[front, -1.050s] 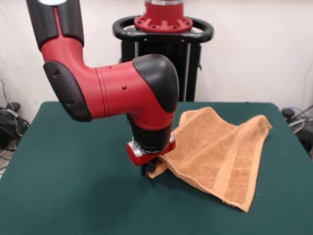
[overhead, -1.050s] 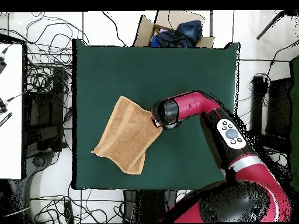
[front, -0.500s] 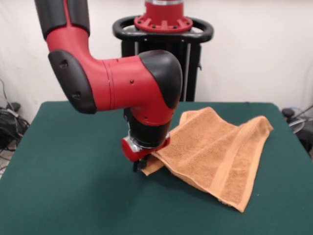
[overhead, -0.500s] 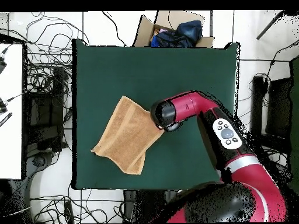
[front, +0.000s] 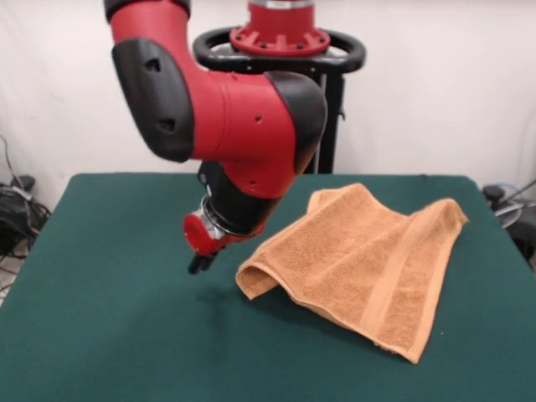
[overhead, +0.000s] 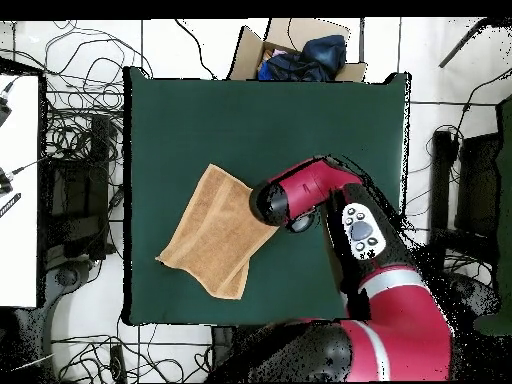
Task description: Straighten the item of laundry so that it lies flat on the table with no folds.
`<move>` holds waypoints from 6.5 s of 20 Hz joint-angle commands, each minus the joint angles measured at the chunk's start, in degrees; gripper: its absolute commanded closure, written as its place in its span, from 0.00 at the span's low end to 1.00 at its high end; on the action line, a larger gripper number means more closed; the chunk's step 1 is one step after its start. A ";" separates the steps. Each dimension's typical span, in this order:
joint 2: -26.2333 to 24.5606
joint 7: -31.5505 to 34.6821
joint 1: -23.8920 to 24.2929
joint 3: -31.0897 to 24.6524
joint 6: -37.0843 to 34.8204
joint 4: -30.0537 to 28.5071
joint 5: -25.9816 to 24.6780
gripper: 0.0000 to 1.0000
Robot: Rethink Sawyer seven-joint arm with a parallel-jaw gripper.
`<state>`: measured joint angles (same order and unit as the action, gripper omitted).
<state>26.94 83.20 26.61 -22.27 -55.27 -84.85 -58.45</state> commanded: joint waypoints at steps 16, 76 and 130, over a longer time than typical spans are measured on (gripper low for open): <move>3.71 -6.51 11.03 -7.58 11.52 -12.96 20.09 1.00; -1.59 0.55 3.60 -0.49 11.42 -4.33 3.02 1.00; -8.71 -16.12 15.53 -8.33 6.96 -9.90 16.89 0.00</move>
<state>22.55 78.19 42.69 -28.41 -41.35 -92.83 -41.15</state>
